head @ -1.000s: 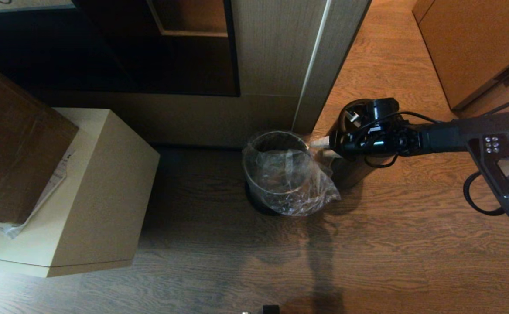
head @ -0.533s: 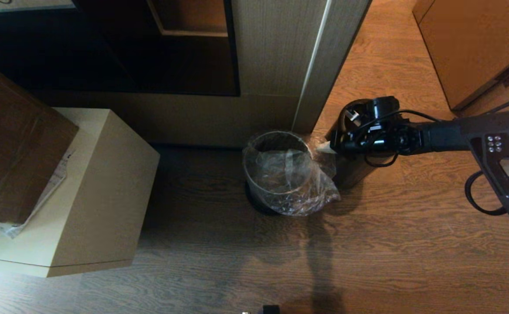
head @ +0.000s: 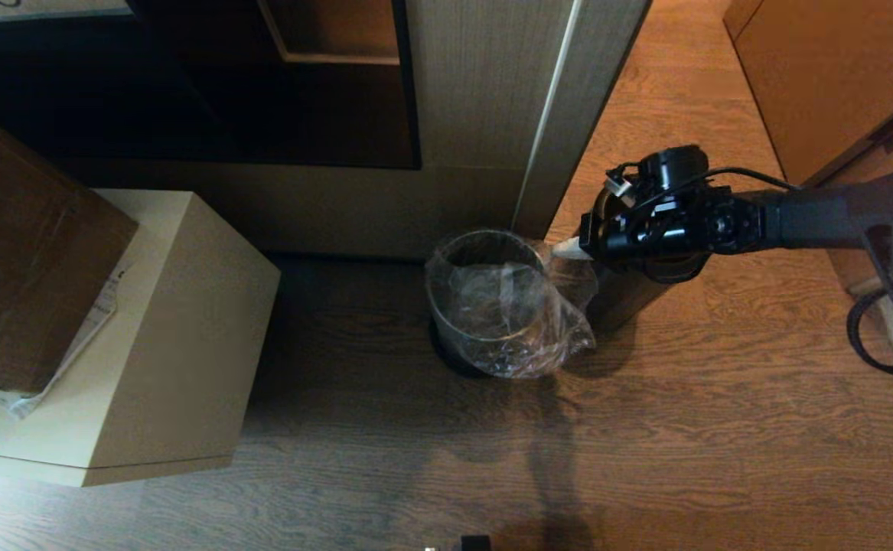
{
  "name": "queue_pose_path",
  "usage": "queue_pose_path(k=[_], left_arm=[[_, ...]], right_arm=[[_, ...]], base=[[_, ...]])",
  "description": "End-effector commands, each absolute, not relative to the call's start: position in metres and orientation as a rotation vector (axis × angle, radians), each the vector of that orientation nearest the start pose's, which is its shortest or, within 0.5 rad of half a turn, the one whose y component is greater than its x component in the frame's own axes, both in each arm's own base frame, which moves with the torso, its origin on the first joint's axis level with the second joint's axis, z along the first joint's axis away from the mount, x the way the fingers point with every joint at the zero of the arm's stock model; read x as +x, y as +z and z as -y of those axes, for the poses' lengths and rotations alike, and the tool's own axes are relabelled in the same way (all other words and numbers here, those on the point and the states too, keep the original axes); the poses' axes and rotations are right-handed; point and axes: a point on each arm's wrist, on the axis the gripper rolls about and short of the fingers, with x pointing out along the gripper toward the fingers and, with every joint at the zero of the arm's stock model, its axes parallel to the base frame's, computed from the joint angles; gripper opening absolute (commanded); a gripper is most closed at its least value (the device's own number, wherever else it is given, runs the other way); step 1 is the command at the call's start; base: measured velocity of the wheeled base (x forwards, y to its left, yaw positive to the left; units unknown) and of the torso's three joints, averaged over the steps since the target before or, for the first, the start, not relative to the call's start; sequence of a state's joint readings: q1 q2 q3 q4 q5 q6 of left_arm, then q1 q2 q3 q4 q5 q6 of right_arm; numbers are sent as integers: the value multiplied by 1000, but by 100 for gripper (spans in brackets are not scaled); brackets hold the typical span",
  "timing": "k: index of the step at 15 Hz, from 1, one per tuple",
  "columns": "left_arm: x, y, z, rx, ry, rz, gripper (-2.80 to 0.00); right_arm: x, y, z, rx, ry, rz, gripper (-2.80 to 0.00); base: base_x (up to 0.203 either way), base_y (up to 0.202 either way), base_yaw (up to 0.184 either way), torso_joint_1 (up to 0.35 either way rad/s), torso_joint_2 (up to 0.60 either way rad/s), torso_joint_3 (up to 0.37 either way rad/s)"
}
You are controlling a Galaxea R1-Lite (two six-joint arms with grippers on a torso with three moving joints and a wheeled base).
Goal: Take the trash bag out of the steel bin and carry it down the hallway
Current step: Pick up the trash bag
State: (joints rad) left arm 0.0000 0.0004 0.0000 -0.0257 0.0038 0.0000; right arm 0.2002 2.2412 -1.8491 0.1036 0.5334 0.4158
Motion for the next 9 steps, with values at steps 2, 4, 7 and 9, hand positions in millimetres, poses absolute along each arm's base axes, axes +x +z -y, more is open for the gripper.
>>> queue_pose_path(k=[2, 4, 7, 9], left_arm=[[-22, 75, 0, 0, 5, 15, -280], [-22, 75, 0, 0, 5, 14, -280], [-22, 75, 0, 0, 5, 14, -280], [-22, 75, 0, 0, 5, 15, -280]], right_arm=[[432, 216, -117, 459, 647, -648, -280], [420, 226, -129, 447, 675, -661, -280], [400, 239, -151, 426, 733, -680, -280], [390, 244, -167, 404, 773, -677, -280]], base=[[0, 0, 0, 0, 0, 0], [0, 0, 0, 0, 0, 0], [0, 0, 0, 0, 0, 0], [0, 0, 0, 0, 0, 0]])
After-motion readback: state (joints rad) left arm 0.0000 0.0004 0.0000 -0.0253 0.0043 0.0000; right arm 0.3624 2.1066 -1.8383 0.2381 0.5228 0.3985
